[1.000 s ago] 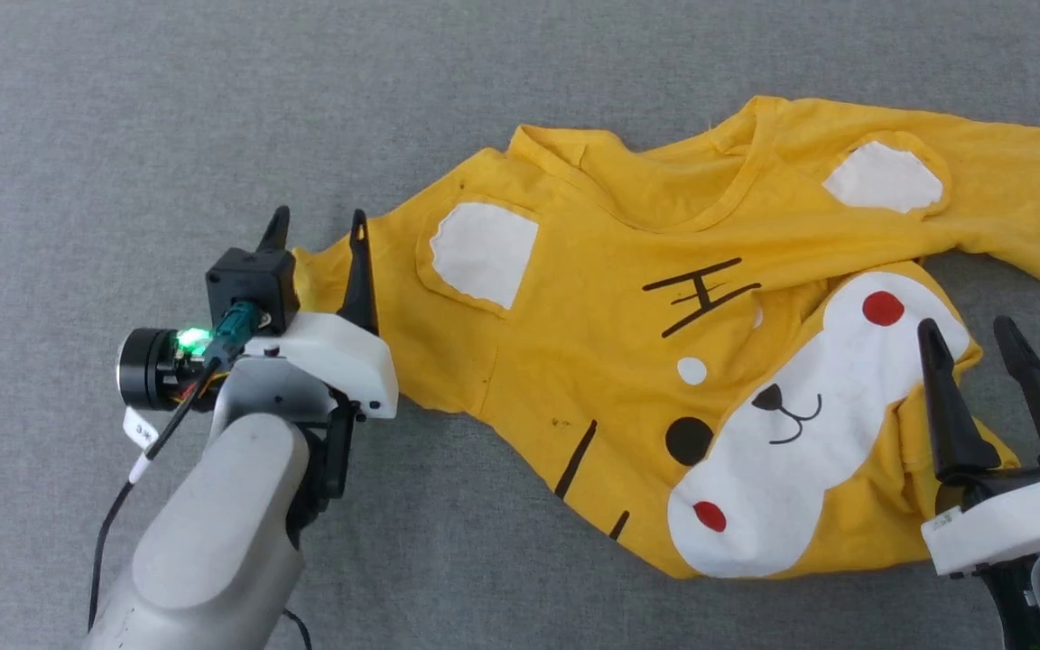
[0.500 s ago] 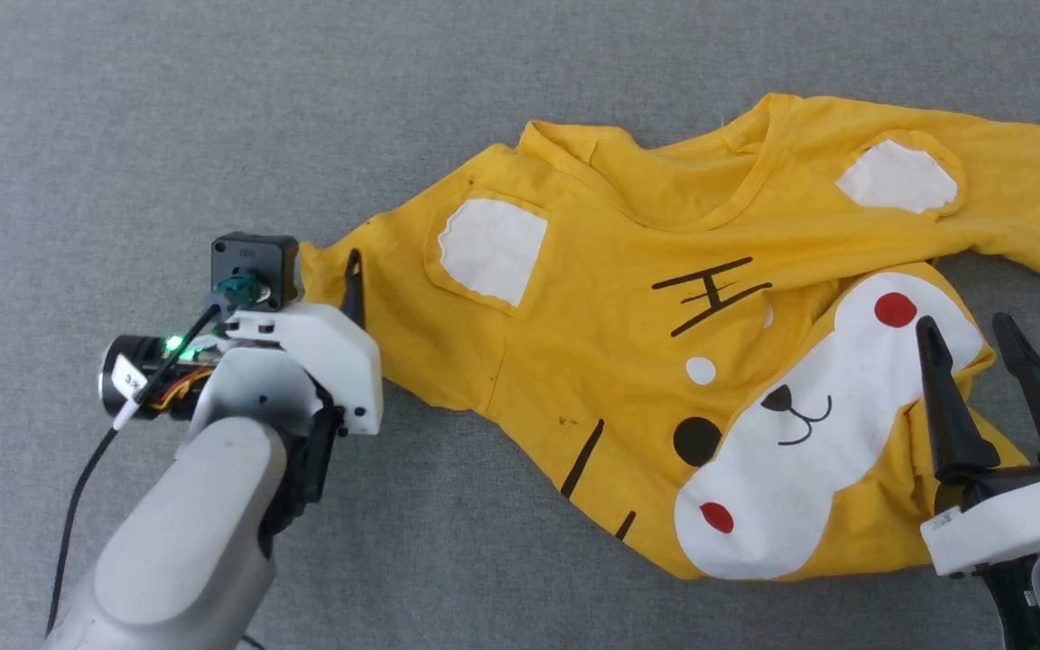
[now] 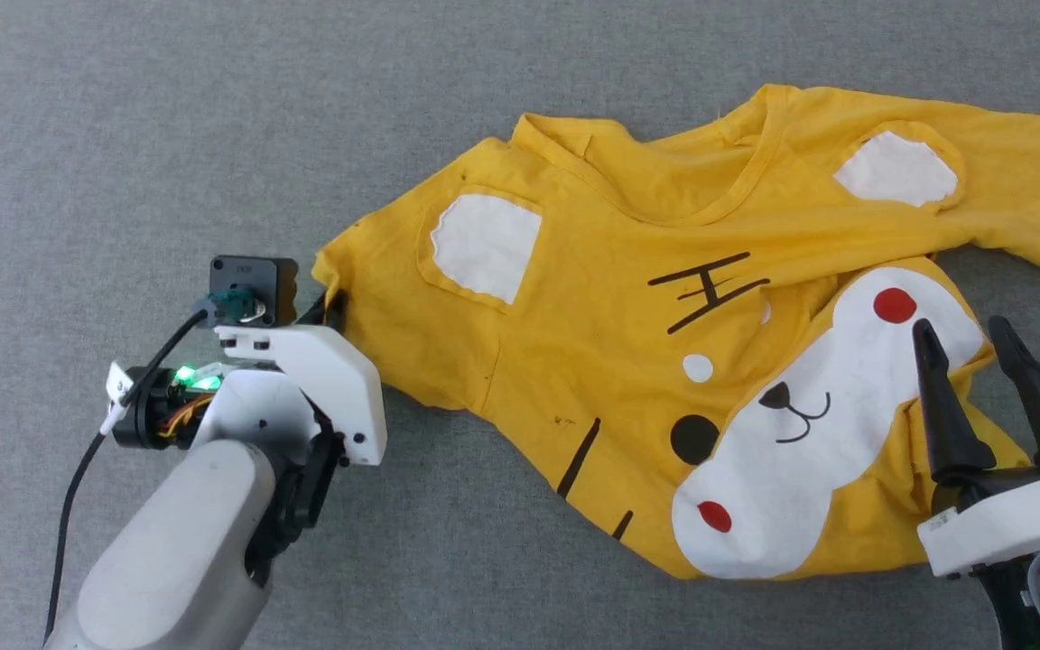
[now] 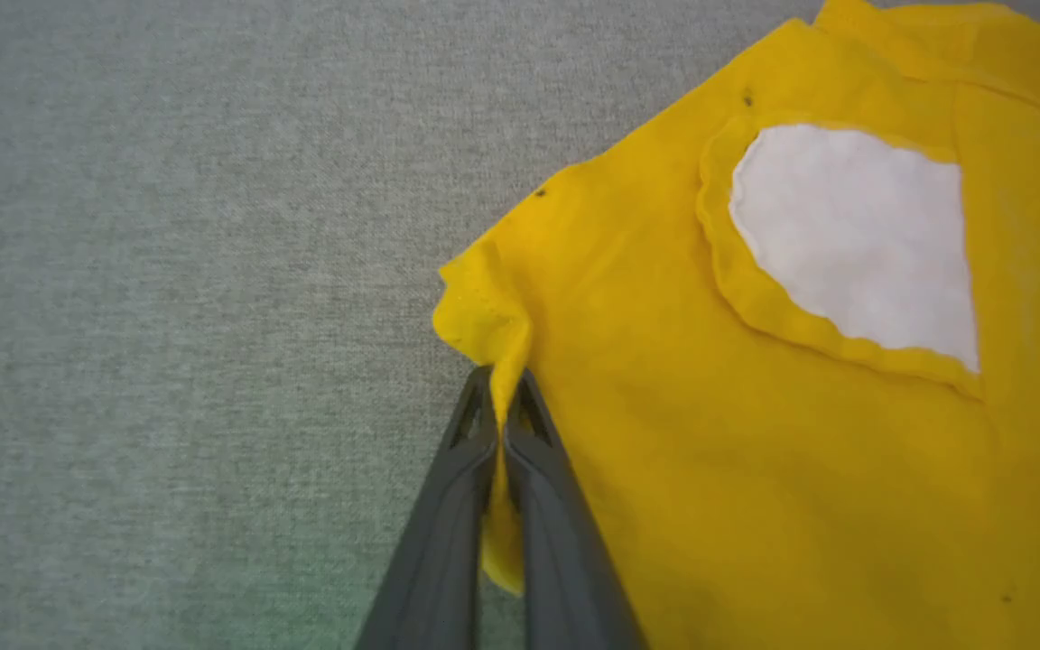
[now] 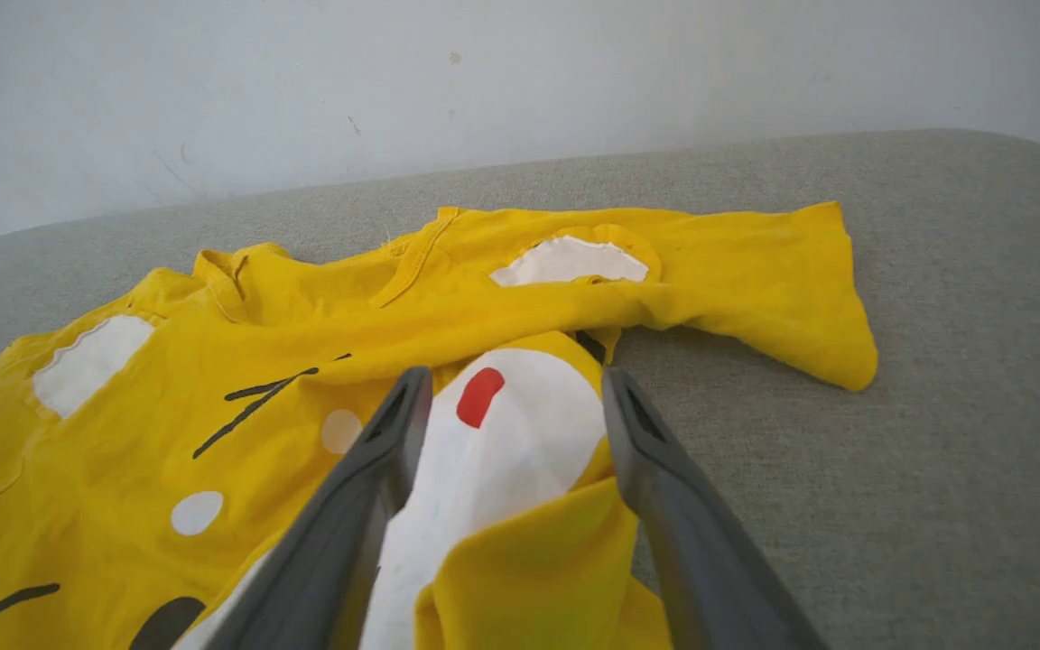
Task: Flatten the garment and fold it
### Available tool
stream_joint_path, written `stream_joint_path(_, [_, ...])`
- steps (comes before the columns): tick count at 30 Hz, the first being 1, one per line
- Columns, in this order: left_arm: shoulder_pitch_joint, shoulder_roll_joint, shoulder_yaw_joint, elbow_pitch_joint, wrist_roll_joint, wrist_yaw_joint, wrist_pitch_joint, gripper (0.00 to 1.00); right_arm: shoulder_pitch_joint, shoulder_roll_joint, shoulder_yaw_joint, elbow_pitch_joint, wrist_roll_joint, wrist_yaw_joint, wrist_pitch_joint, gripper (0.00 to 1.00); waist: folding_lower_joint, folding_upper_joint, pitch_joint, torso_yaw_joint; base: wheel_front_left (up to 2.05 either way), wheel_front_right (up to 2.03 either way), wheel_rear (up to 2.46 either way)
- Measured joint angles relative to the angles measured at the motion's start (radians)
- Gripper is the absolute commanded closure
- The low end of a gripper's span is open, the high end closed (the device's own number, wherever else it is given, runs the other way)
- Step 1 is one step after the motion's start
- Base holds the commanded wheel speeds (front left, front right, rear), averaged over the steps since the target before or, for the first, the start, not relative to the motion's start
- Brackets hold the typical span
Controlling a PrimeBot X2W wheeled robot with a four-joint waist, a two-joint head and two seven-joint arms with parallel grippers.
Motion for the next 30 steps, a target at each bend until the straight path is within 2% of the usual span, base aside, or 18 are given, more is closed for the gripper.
stream_joint_path(4, [0.002, -0.008, 0.010, 0.007, -0.005, -0.009, -0.048, 1.00, 0.000, 0.000, 0.002, 0.001, 0.000, 0.000, 0.001, 0.00, 0.0001, 0.0000, -0.003, 0.000, 0.00, 0.00, 0.00])
stream_joint_path(8, [0.023, -0.033, 0.046, -0.015, -0.019, -0.006, -0.138, 1.00, -0.001, 0.000, 0.002, 0.000, -0.001, 0.000, 0.002, 0.00, 0.0000, 0.0000, -0.011, 0.000, 0.00, 0.00, 0.00])
stream_joint_path(13, [0.099, -0.053, 0.129, -0.091, -0.051, 0.040, -0.239, 1.00, -0.004, 0.000, 0.002, -0.020, -0.018, 0.000, 0.002, 0.00, 0.0000, 0.0000, -0.015, 0.000, 0.00, 0.00, 0.00])
stream_joint_path(17, [0.184, -0.014, 0.198, -0.157, -0.056, 0.089, -0.274, 1.00, -0.030, 0.000, -0.028, -0.051, -0.055, 0.000, 0.018, 0.00, 0.0000, 0.0000, -0.001, 0.002, 0.00, 0.00, 0.00])
stream_joint_path(20, [0.214, -0.002, 0.211, -0.190, -0.058, 0.097, -0.281, 1.00, -0.053, -0.005, -0.051, -0.063, -0.063, 0.000, 0.032, 0.00, 0.0000, 0.0000, 0.008, 0.005, 0.00, 0.00, 0.00])
stream_joint_path(25, [0.231, -0.009, 0.200, -0.238, -0.066, 0.098, -0.283, 1.00, -0.185, -0.072, -0.136, -0.054, -0.032, 0.000, 0.120, 0.00, 0.0000, 0.0000, 0.039, 0.020, 0.00, 0.00, 0.00])
stream_joint_path(30, [0.213, -0.023, 0.175, -0.252, -0.061, 0.097, -0.288, 1.00, -0.319, -0.163, -0.192, 0.041, -0.007, 0.000, 0.259, 0.00, 0.0001, 0.0000, 0.069, 0.028, 0.00, 0.00, 0.00])
